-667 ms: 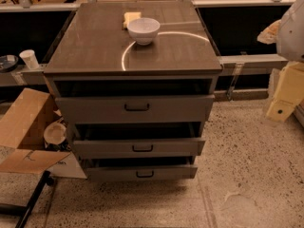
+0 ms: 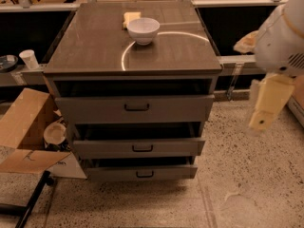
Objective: Open top drawer
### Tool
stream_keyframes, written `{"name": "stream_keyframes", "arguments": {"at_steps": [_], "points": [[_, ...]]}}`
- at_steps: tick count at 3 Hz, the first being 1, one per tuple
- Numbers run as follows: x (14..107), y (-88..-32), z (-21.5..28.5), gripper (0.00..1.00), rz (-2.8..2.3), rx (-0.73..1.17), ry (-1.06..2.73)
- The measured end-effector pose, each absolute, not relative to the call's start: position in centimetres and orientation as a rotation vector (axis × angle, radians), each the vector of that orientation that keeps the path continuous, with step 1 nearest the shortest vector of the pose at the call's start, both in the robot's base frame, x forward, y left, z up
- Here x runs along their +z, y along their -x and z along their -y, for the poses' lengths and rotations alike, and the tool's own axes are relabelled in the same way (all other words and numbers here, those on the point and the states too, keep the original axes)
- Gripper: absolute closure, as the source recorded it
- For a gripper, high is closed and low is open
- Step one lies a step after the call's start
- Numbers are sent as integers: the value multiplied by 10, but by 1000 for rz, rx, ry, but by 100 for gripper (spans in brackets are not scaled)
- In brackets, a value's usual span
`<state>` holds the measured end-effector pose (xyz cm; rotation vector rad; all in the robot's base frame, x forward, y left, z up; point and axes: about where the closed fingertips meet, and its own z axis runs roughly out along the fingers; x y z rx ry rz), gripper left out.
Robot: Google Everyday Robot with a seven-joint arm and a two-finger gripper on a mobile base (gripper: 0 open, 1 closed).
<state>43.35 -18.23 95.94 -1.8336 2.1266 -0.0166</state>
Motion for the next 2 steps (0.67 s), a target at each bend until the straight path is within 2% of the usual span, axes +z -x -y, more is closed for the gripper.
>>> {"name": "stream_keyframes", "arguments": {"at_steps": [2], "points": [[914, -403, 34, 0, -1797, 278, 2125]]}}
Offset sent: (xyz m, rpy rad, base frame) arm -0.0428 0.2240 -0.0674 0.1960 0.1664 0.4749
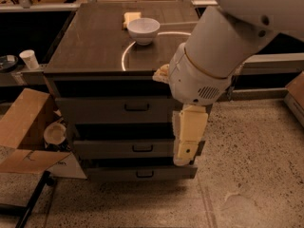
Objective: Open top drawer
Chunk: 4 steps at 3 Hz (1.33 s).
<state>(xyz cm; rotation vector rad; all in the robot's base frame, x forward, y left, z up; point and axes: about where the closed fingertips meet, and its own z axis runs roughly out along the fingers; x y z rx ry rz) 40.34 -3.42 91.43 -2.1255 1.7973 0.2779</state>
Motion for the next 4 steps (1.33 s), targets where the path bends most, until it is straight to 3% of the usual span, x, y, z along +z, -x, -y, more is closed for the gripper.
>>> {"name": "stream_keyframes", "arguments": {"at_steps": [2, 4], "points": [[885, -422, 45, 0, -1848, 205, 2150], [777, -499, 84, 0, -1925, 119, 2199]]}}
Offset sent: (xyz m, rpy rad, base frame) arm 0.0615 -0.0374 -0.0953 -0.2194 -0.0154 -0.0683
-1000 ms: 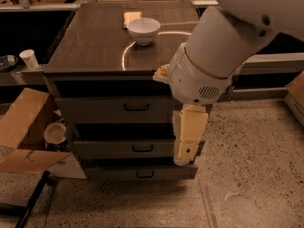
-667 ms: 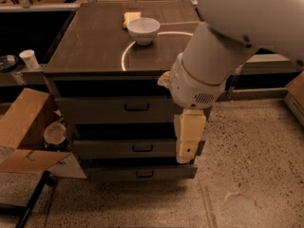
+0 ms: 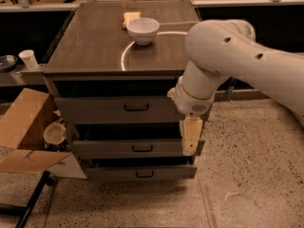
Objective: Open top drawer
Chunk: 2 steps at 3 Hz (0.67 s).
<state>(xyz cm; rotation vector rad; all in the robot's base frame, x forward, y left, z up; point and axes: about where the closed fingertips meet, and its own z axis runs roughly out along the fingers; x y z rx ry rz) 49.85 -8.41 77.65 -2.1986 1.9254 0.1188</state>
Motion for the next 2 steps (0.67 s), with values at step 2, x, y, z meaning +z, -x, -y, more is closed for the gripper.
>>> {"name": "stream_keyframes", "arguments": {"at_steps": [2], "points": [[733, -544, 91, 0, -1950, 65, 2231]]}}
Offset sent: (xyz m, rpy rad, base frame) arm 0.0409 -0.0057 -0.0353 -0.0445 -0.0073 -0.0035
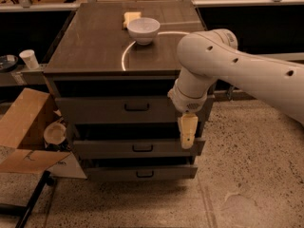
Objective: Open top drawer
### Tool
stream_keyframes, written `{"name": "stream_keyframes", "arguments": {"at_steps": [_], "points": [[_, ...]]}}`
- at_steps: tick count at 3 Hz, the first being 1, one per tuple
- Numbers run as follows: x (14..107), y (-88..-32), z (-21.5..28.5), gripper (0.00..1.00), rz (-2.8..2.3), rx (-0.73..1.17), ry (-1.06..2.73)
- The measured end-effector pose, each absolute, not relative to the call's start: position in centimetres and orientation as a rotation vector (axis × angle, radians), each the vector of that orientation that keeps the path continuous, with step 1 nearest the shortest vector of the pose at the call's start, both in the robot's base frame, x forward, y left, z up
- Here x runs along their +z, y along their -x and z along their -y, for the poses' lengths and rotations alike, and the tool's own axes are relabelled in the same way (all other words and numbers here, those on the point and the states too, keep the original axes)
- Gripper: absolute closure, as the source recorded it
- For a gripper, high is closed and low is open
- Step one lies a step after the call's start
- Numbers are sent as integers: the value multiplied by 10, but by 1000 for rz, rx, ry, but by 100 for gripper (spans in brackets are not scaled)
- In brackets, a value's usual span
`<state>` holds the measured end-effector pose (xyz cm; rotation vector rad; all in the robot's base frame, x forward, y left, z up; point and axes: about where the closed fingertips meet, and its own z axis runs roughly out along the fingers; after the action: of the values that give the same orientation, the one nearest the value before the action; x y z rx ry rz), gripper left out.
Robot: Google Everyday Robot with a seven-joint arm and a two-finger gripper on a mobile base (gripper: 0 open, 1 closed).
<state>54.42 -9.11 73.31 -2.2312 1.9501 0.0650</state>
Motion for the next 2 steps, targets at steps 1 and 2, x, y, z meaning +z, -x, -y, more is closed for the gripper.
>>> {"name": "stream_keyframes", "arguments": {"at_steps": [1, 2], "points": [[714, -567, 97, 0, -1937, -12, 2198], [697, -589, 101, 0, -1919, -82, 2183]]}}
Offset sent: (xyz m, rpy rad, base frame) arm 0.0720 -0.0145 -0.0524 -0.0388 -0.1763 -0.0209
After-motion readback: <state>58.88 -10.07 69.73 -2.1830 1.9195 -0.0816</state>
